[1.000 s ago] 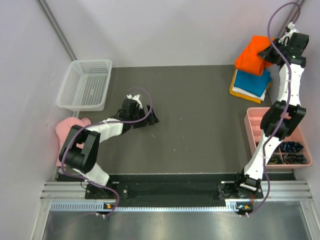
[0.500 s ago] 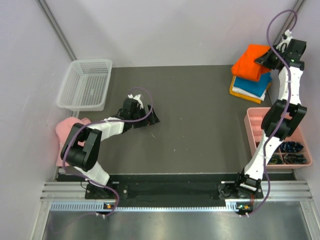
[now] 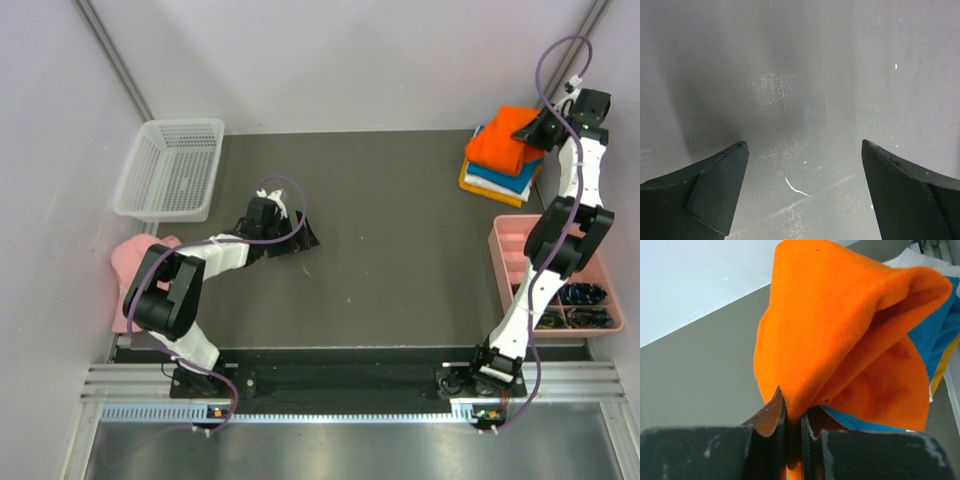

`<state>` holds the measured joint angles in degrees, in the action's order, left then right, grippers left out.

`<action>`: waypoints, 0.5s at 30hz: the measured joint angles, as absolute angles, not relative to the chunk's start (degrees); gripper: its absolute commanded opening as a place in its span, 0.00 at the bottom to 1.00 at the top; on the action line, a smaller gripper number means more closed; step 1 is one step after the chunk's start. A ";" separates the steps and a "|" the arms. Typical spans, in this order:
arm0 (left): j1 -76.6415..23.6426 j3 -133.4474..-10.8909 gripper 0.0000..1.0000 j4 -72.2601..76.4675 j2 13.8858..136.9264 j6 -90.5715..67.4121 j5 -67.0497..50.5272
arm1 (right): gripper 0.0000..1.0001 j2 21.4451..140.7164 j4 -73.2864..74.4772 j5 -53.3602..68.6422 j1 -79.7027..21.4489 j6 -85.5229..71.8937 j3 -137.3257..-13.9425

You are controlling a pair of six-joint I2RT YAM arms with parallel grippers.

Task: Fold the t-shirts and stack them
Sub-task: Put the neatly folded tshirt into the corner of the board with the right arm

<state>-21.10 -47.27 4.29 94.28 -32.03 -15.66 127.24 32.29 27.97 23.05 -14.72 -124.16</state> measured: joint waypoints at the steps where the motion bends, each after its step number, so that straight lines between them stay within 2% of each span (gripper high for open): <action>1: -21.10 -47.27 0.99 4.29 94.28 -32.03 -15.66 | 0.00 127.39 32.80 27.66 23.05 -14.59 -124.16; 14: -21.10 -47.27 0.99 4.32 94.28 -32.03 -16.08 | 0.00 128.44 35.68 19.99 23.05 -14.52 -124.16; 15: -21.10 -47.27 0.99 4.32 94.28 -32.03 -16.08 | 0.05 128.44 35.81 19.44 23.05 -14.52 -124.18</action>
